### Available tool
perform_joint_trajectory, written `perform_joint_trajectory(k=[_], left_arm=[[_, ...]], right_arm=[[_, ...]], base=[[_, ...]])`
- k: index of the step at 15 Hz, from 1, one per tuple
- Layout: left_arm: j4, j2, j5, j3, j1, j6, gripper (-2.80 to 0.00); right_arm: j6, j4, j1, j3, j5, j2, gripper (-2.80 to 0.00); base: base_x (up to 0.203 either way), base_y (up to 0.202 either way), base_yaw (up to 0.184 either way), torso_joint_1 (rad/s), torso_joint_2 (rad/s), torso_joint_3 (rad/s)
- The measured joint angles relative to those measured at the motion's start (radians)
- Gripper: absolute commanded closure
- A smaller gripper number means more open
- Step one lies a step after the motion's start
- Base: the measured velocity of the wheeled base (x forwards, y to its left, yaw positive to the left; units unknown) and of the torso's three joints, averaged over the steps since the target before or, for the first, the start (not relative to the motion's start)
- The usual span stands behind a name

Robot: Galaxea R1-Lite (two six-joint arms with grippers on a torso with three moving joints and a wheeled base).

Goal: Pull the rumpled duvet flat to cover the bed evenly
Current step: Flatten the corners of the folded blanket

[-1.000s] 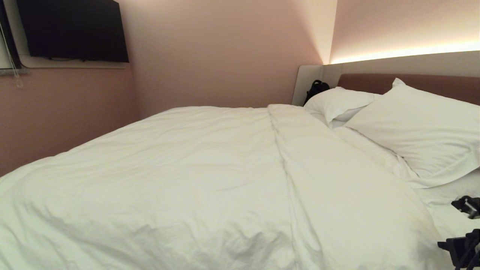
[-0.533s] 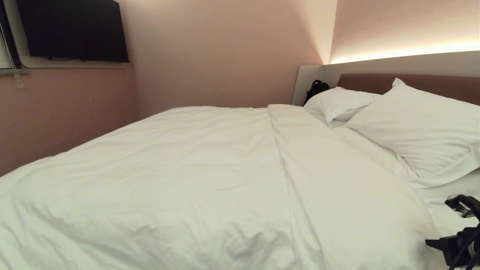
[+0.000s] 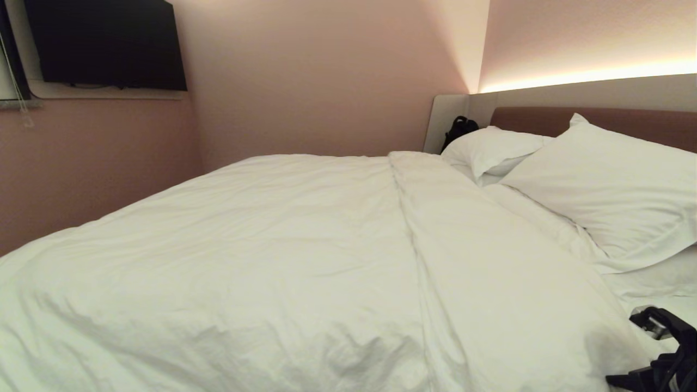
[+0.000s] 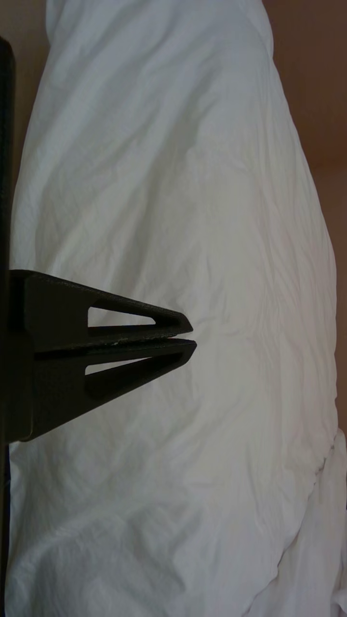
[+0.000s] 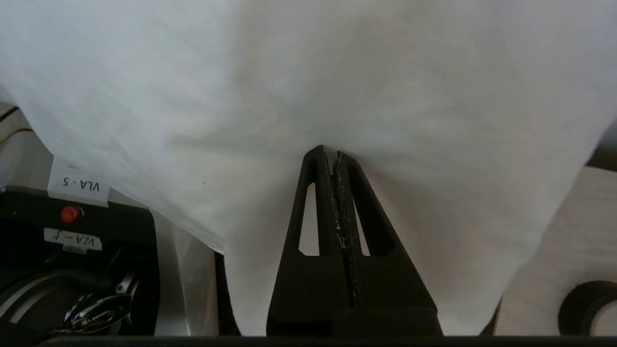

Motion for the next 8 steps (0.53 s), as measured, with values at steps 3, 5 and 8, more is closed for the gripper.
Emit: perform_joint_trajectory(k=[3,5,8], left_arm=[[0.000,0.000,0.000,0.000,0.000,0.000,0.00],[0.000,0.000,0.000,0.000,0.000,0.000,0.00],[0.000,0.000,0.000,0.000,0.000,0.000,0.00]], right_arm=[[-0.004,-0.017,-0.001,-0.017,-0.015,0.101,0.00],[-0.004,-0.047,-0.003,-0.015,-0.035,0.184,0.00],[-0.008,-0.124,-0.003,0.013,-0.055,0.291,0.00]], base=[[0.000,0.000,0.000,0.000,0.00,0.000],[0.000,0.000,0.000,0.000,0.00,0.000],[0.000,0.000,0.000,0.000,0.00,0.000]])
